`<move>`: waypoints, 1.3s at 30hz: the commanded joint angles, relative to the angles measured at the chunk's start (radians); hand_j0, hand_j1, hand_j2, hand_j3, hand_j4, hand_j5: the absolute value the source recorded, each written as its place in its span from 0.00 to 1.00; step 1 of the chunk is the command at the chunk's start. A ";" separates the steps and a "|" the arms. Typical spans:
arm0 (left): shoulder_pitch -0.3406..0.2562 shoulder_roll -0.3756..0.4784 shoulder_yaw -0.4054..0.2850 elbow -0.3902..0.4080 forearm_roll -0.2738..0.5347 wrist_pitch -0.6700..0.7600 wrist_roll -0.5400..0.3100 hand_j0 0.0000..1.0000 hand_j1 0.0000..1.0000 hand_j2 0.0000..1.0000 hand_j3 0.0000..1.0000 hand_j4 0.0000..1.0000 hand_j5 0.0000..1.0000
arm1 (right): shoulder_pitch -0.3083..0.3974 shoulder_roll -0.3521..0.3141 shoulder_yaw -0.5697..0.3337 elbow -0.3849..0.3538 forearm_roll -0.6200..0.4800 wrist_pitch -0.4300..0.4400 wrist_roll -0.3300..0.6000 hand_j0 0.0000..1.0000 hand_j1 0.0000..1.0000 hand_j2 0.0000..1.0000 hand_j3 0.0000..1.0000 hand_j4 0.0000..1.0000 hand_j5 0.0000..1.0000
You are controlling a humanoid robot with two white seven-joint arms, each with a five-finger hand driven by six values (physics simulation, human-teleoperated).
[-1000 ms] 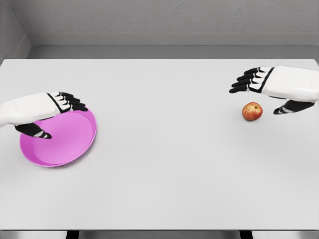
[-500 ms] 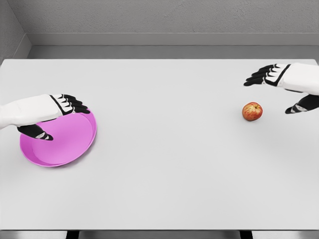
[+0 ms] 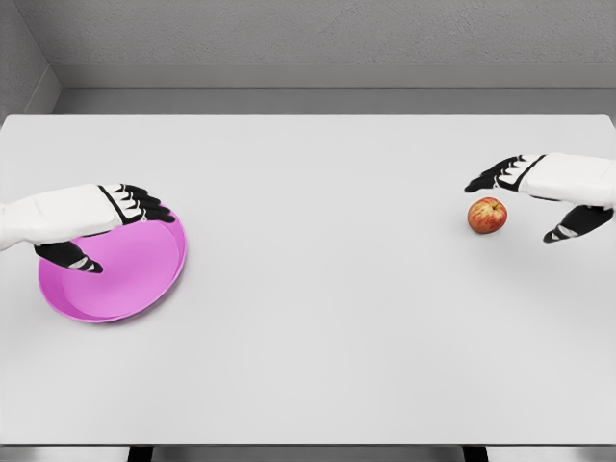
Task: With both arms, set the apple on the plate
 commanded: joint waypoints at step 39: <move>-0.008 -0.016 -0.006 0.001 -0.003 0.002 -0.022 1.00 1.00 1.00 1.00 1.00 1.00 | -0.067 0.215 0.092 0.306 0.071 0.024 0.000 1.00 1.00 1.00 1.00 1.00 1.00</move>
